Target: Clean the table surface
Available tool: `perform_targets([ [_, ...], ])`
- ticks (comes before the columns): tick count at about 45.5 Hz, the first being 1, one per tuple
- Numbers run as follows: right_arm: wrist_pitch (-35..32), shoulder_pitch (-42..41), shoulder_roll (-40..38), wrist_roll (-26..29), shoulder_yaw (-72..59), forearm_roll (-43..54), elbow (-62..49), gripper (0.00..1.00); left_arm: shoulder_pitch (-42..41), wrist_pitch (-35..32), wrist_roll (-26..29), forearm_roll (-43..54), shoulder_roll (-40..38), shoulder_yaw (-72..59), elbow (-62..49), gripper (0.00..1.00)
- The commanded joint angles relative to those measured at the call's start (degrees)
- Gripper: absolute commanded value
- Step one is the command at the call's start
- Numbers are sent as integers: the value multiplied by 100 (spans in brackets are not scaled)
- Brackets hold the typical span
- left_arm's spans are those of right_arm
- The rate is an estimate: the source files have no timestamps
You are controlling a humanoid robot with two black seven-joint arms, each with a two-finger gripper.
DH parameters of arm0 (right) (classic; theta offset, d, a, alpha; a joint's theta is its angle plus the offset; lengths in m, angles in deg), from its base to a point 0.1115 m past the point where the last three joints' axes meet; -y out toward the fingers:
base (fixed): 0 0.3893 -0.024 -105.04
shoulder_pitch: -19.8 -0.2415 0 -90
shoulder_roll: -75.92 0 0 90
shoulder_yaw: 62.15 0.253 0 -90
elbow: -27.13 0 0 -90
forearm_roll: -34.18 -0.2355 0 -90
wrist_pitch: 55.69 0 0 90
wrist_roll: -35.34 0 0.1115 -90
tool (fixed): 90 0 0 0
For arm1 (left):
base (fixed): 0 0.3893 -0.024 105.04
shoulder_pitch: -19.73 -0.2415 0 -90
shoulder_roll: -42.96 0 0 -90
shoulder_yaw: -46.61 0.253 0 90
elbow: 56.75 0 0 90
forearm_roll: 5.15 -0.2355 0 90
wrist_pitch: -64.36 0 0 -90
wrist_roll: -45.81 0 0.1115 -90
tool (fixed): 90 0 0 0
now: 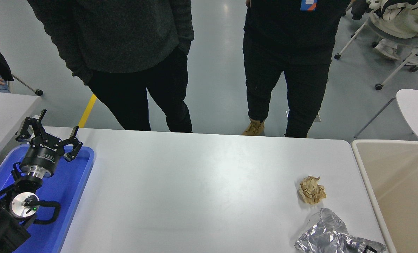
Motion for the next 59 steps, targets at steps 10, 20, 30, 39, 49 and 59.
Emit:
perform_targets([
  [10,-330,-377,-977,2,-19,89,527,0,-1,9,-3,0,0,-3,-1,100],
  [20,-918,-640,-1890,-6,69,590,633,0,-1,0,6,0,0,-3,-1,100],
  [30,-1902,-1325,-2936,-15,96,1020,651,0,-1,9,-3,0,0,6,-1,100],
  [39,-3097,-1730,-3956,-6,604,1635,633,0,-1,9,-3,0,0,-3,-1,100],
  [49,-4530,-1730,-4386,-6,1861,2058,580,0,-1,0,-3,0,0,-3,7,100],
  [59,-5366,-1730,-4386,-6,2767,2269,440,0,-1,9,-3,0,0,-3,-1,100],
])
